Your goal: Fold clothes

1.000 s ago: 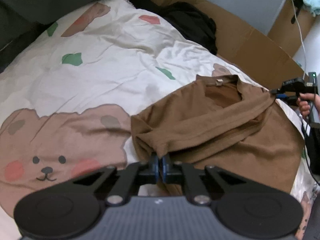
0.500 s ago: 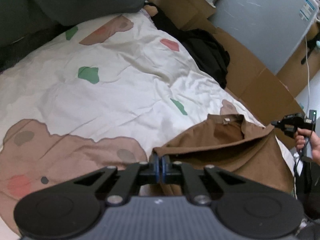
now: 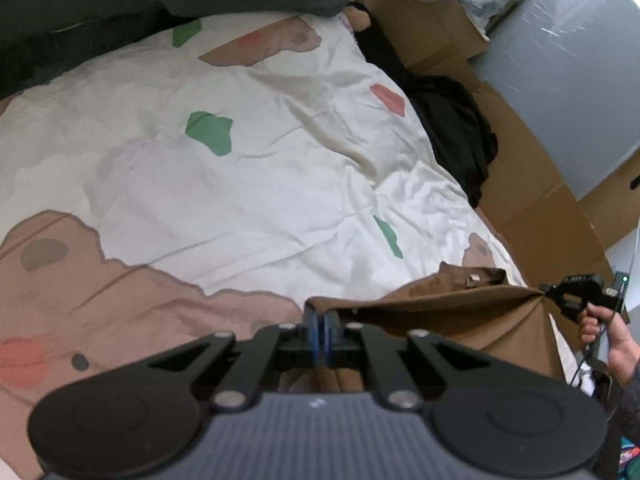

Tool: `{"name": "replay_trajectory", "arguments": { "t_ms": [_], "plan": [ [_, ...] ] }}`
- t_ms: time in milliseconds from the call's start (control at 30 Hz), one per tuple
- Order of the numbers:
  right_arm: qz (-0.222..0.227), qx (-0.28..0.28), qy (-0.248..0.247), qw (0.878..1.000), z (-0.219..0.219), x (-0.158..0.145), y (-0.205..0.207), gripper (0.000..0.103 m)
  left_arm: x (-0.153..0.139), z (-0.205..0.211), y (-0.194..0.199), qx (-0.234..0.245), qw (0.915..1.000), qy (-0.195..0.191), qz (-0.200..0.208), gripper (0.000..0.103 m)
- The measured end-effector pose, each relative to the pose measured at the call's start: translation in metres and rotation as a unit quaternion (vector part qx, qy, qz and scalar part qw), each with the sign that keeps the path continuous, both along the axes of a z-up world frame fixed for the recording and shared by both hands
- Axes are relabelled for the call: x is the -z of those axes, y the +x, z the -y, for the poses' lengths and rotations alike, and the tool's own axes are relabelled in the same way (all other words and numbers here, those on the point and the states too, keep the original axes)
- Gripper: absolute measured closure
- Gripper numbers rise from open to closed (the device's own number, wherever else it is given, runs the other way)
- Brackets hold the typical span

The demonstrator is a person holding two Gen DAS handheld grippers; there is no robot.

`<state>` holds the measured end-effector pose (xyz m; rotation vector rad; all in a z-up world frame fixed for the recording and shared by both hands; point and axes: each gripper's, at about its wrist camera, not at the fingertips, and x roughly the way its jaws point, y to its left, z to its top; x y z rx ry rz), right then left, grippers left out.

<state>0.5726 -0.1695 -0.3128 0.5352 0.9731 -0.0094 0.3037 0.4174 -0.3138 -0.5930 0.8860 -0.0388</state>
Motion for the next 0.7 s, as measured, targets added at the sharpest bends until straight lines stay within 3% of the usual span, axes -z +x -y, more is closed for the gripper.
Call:
{"name": "replay_trajectory", "arguments": {
  "t_ms": [100, 233, 333, 433, 533, 700],
  "plan": [
    [0.001, -0.004, 0.002, 1.000, 0.000, 0.003, 0.004, 0.100, 0.002, -0.001, 0.004, -0.002, 1.0000, -0.002, -0.003, 0.100],
    [-0.008, 0.018, 0.037, 0.999, 0.011, 0.011, 0.007, 0.097, 0.009, -0.010, 0.007, -0.025, 0.9988, -0.038, -0.014, 0.099],
    [0.009, 0.046, 0.080, 0.996, 0.020, 0.012, 0.003, 0.092, 0.003, -0.012, 0.007, -0.022, 0.9995, -0.021, 0.005, 0.097],
    [0.044, 0.045, 0.081, 0.995, 0.024, 0.004, -0.003, 0.089, -0.004, -0.019, 0.004, -0.032, 0.9994, -0.004, 0.015, 0.094],
    [0.065, 0.041, 0.079, 0.994, 0.028, -0.004, -0.003, 0.072, -0.009, -0.024, 0.001, -0.036, 0.9990, 0.015, 0.020, 0.094],
    [0.057, 0.000, 0.049, 0.997, 0.020, -0.013, -0.003, 0.071, -0.022, -0.002, 0.003, 0.033, 0.9963, 0.062, 0.050, 0.094]
  ]
}}
